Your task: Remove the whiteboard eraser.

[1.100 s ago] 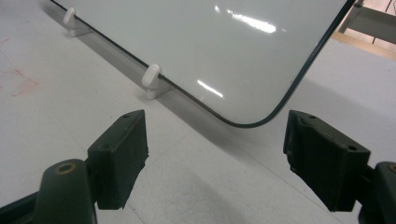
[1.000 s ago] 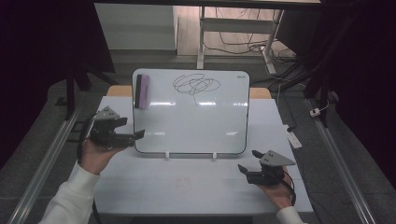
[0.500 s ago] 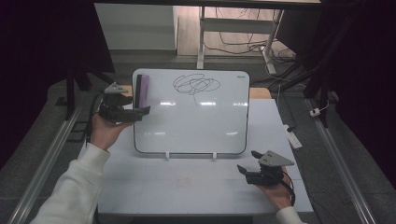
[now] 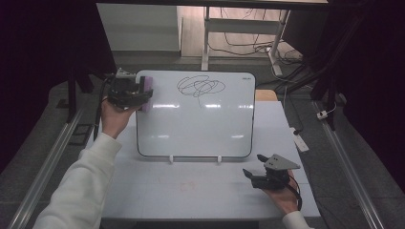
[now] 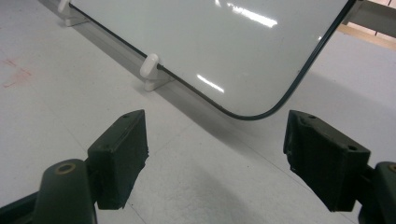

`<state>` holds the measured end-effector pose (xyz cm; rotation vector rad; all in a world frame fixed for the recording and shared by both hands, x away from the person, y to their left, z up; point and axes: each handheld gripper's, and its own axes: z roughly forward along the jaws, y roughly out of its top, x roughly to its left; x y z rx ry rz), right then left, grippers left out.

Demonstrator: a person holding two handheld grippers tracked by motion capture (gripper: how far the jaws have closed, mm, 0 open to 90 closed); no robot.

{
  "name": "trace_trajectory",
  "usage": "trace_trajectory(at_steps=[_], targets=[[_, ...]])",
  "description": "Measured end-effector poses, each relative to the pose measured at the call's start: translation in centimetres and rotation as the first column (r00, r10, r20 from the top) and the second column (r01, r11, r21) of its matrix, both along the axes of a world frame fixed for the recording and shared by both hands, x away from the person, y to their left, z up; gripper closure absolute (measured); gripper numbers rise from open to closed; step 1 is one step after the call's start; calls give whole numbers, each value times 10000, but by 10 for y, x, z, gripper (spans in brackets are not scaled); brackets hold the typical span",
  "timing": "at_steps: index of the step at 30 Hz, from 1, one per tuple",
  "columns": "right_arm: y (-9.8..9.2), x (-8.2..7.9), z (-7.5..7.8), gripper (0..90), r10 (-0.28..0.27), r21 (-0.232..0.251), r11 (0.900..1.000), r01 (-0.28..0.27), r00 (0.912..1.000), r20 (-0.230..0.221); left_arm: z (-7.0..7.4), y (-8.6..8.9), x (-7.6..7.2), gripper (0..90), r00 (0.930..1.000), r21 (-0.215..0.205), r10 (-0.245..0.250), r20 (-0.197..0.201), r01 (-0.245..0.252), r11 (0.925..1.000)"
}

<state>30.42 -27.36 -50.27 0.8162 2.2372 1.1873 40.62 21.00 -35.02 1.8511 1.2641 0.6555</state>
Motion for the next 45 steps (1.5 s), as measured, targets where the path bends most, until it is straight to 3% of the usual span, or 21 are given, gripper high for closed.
trace_trajectory(at_steps=[3,11,17,21,28,36,45], targets=[[0,0,-1,213,-31,-129,9999,31,10000,40,0,1,1,567,10000,-186,-47,-10,47,9998],[1,-1,0,214,-42,-161,9999,43,10000,81,2,0,-4,604,10000,-80,66,-55,-67,9999],[1,-1,0,215,-60,-109,9999,61,9999,102,8,2,-23,611,9991,-166,-337,259,341,9993],[2,-2,1,215,-44,-101,9999,46,9999,114,5,2,-39,611,9970,-345,-691,361,703,9969],[6,-4,2,221,15,-103,9999,-14,9999,128,-15,0,-66,610,9882,-952,-1492,352,1519,9838],[12,-6,3,220,118,29,9999,-118,9999,56,-41,-15,-90,610,9741,-1259,-2232,371,2262,9659],[23,-11,6,221,421,151,9990,-423,9990,123,-60,-41,-107,610,9548,-1448,-2912,594,2969,9439]])
